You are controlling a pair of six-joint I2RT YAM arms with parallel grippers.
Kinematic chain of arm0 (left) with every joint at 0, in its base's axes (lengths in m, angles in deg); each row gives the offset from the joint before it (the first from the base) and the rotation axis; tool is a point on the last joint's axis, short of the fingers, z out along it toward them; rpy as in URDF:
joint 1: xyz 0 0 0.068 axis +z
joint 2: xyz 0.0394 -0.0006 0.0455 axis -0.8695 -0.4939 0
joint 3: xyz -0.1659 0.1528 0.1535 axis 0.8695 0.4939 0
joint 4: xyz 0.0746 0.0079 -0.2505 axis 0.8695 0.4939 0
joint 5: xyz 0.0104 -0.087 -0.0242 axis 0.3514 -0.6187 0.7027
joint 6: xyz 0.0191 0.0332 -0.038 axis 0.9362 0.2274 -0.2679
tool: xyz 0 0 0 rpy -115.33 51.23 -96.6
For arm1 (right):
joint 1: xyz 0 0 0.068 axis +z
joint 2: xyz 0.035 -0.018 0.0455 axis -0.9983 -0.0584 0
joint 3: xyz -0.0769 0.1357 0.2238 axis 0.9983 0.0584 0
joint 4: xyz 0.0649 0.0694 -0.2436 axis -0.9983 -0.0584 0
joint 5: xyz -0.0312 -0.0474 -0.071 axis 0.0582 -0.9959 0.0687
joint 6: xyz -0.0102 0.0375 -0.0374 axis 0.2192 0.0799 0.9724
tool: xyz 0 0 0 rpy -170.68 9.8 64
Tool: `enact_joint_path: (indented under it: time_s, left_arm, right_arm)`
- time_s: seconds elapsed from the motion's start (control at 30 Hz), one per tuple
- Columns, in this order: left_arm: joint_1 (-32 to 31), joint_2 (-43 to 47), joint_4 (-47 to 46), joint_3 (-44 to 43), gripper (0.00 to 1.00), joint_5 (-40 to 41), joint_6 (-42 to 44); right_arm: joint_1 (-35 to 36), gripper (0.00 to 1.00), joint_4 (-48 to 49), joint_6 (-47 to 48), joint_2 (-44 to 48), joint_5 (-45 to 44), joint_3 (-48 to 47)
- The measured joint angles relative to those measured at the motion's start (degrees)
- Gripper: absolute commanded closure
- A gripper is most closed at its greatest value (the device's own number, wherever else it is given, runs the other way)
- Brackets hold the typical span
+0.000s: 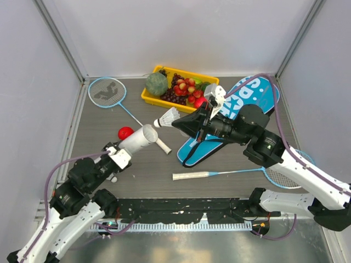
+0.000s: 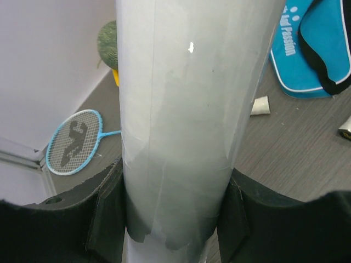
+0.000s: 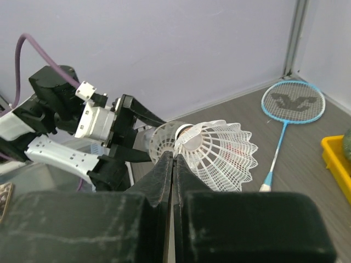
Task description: Pack up the badminton gear
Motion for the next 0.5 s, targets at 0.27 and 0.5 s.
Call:
enact_joint_path:
  time_s: [0.27,0.5]
  left_arm:
    - [0.00,-3.85,0.09,-0.07,0.61,-3.67,0.33]
    - [0.00,-4.92,0.07,-1.75,0.61,-5.16,0.33]
  right_arm:
    - [1.99,0.95,1.77,-2.32,-1.95,2.21,4.24]
    - [4.35,0.95,4.70,-4.04,-6.38,1.68,5.64]
